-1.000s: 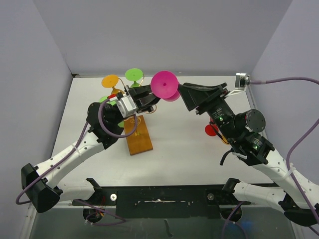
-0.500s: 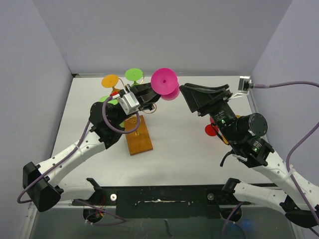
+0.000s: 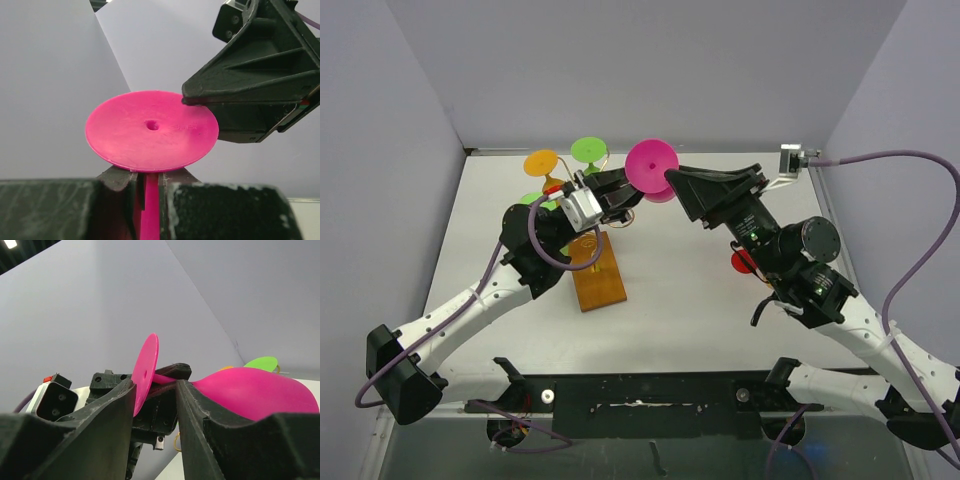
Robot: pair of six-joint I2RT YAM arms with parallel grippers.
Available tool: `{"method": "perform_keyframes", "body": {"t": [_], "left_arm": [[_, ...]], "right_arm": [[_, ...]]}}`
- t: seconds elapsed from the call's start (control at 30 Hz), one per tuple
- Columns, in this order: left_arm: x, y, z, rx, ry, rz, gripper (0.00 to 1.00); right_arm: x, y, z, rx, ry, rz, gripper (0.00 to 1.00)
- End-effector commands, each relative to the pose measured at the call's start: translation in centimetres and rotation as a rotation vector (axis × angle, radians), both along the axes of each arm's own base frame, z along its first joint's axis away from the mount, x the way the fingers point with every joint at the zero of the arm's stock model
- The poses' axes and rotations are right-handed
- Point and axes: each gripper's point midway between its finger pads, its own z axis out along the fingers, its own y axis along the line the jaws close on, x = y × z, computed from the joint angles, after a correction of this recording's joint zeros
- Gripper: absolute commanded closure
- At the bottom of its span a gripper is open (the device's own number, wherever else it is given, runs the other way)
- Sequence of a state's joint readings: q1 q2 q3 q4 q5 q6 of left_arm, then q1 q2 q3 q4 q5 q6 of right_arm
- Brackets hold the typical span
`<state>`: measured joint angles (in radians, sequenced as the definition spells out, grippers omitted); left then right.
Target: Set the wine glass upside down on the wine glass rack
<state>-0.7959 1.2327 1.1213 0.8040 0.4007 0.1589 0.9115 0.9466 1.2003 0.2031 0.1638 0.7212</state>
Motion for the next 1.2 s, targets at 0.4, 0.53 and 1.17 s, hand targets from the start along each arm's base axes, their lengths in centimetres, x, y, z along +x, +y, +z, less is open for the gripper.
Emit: {"method": "perform_keyframes", "body": {"t": [0.4,0.53,1.17], "left_arm": [[0.0,1.3,0.6,-0.071,0.031,0.025,0.67],[0.9,3.1,0.0,-0.107,0.095,0.106,0.49],[1.7,23.3,-5.3,-0.379,0.524,0.849,0.44]], "right_arm": [[0.7,-0.8,2.1,0.122,0.11,-0.017,1.0],[1.8,-1.8,2.0,0.138,0.139,-0.096,1.0],[12.8,0.7,-3.4,-0.002,0.284,-0.202,1.0]]}}
